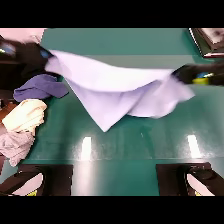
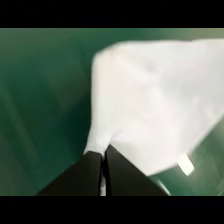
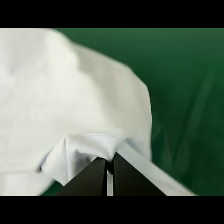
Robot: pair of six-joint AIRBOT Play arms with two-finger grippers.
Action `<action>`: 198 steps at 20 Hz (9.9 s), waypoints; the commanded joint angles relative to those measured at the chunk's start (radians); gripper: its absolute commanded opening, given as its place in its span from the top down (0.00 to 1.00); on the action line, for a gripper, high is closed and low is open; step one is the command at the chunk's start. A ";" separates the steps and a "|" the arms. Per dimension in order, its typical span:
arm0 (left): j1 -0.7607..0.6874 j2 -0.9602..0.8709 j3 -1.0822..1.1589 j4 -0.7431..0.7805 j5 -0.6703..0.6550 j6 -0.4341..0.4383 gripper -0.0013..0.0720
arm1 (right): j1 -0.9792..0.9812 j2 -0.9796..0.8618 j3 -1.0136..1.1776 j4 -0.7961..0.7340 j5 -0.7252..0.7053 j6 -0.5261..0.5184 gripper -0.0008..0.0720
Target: Fold the shirts.
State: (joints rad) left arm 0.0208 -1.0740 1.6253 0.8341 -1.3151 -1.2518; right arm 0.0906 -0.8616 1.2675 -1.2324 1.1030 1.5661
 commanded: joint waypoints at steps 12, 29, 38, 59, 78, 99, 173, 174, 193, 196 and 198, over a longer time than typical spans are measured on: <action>0.010 0.225 0.460 -0.028 -0.042 -0.045 0.95 | -0.068 0.136 0.575 -0.040 0.334 0.071 0.97; 0.010 -0.093 -0.551 0.080 0.187 0.003 0.95 | 0.013 -0.458 -0.065 0.062 -0.023 0.010 0.23; 0.010 -0.093 -0.537 0.103 0.145 0.003 0.95 | -0.122 -0.159 -0.380 0.056 0.104 -0.031 0.23; 0.010 -0.093 -0.537 0.103 0.124 0.003 0.95 | 0.025 -0.162 -0.795 0.373 -0.285 0.061 0.57; 0.010 -0.134 -0.395 0.163 0.076 0.003 0.95 | -0.343 0.222 -0.471 0.080 0.220 0.056 0.97; 0.238 -0.231 -0.872 0.057 0.167 0.134 0.25 | -0.173 0.118 -0.470 0.080 0.127 0.067 0.97; 0.115 -0.698 0.020 0.115 0.175 0.148 0.95 | -0.111 -0.734 0.232 -0.313 -0.023 0.024 0.97; 0.110 -0.702 -0.004 0.119 0.173 0.161 0.95 | -0.111 -0.725 0.200 -0.313 -0.021 0.024 0.97; 0.241 -0.459 -0.333 0.221 -0.126 0.006 0.26 | -0.249 -0.359 -0.134 0.068 0.242 -0.140 0.47; 0.241 -0.331 -0.578 0.243 -0.018 0.029 0.26 | -0.289 -0.289 -0.226 0.115 0.232 -0.156 0.47; 0.241 -0.287 -0.694 0.251 0.026 0.029 0.26 | -0.301 -0.265 -0.254 0.116 0.234 -0.158 0.47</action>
State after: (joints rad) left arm 0.2569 -1.4433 1.1061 1.0645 -1.3602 -1.2335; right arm -0.1818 -1.1809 1.0760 -1.1687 1.3293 1.4311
